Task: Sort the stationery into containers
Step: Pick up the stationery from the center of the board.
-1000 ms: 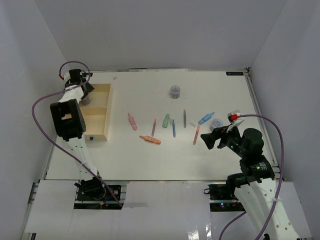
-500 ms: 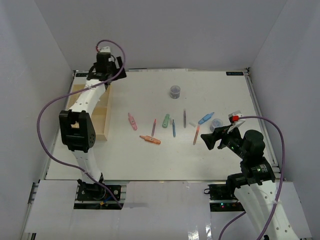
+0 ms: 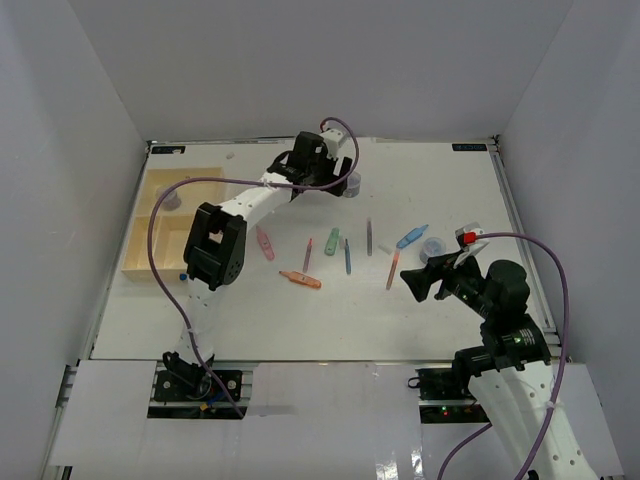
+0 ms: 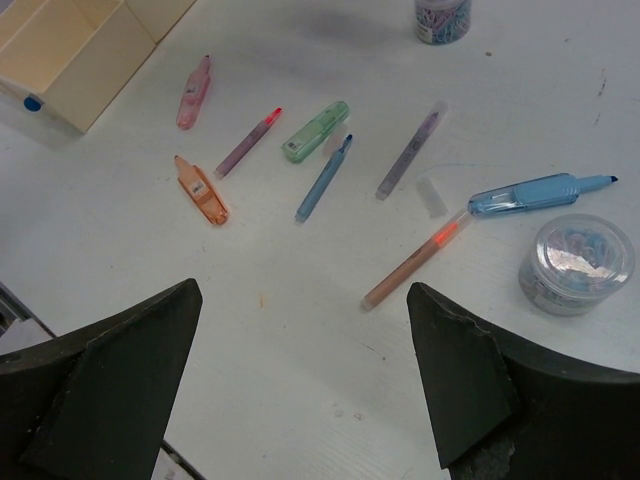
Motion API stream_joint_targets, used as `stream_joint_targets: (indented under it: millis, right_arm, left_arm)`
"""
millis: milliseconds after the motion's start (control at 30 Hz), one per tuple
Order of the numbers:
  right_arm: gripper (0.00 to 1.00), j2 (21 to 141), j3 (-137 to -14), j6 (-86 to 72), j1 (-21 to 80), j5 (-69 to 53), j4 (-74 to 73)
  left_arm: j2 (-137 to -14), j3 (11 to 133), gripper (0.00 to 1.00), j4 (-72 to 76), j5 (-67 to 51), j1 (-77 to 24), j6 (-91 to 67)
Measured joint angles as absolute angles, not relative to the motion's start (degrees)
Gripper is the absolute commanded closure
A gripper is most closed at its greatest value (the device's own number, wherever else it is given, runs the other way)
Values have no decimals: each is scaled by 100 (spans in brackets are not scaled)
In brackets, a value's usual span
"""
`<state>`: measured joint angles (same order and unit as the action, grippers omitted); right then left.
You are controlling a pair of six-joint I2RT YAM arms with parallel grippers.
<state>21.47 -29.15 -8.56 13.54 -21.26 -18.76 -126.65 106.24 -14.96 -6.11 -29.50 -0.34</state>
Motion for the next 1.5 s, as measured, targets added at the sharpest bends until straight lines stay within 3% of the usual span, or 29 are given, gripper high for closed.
stream_joint_targets:
  millis: [1100, 1500]
  right_arm:
    - [10, 2263, -2912, -858, 1352, -2423, -1957]
    - [10, 2261, -2910, -856, 1352, -2440, -1957]
  left_arm:
    - [-14049, 10783, 2, 1002, -1267, -2980, 21]
    - [-14086, 10783, 11, 1356, -1308, -2980, -30]
